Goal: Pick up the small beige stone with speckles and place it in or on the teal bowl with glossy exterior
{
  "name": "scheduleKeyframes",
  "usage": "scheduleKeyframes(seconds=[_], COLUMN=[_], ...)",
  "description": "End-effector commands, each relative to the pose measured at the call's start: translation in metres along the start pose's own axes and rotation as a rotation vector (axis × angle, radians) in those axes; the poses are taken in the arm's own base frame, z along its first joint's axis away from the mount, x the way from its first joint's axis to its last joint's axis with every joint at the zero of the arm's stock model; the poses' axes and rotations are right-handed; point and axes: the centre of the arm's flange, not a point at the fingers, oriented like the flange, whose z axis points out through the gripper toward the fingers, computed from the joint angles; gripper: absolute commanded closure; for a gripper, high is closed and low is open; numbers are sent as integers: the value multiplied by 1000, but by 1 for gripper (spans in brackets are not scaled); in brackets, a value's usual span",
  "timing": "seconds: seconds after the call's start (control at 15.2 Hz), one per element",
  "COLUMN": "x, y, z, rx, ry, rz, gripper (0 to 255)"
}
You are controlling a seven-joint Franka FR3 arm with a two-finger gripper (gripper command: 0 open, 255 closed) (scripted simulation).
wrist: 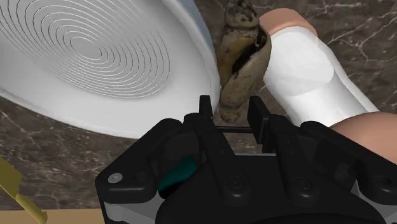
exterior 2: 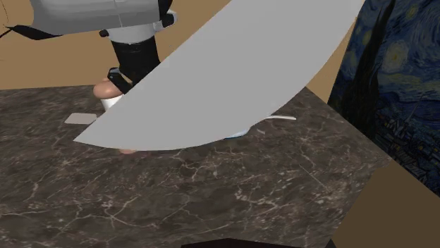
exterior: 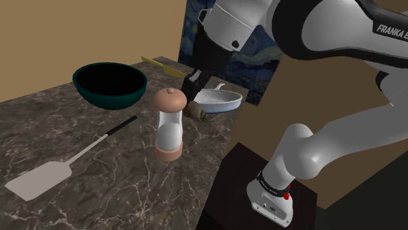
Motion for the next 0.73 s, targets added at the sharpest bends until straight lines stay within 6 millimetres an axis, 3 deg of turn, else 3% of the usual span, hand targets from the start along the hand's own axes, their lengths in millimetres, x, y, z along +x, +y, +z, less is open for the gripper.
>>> scheduleKeyframes(seconds=[0.0, 0.66], x=[3, 17], y=[-1, -3], z=[-10, -61], rx=[0, 0], ry=[0, 0], rz=[0, 0], gripper=[255, 255])
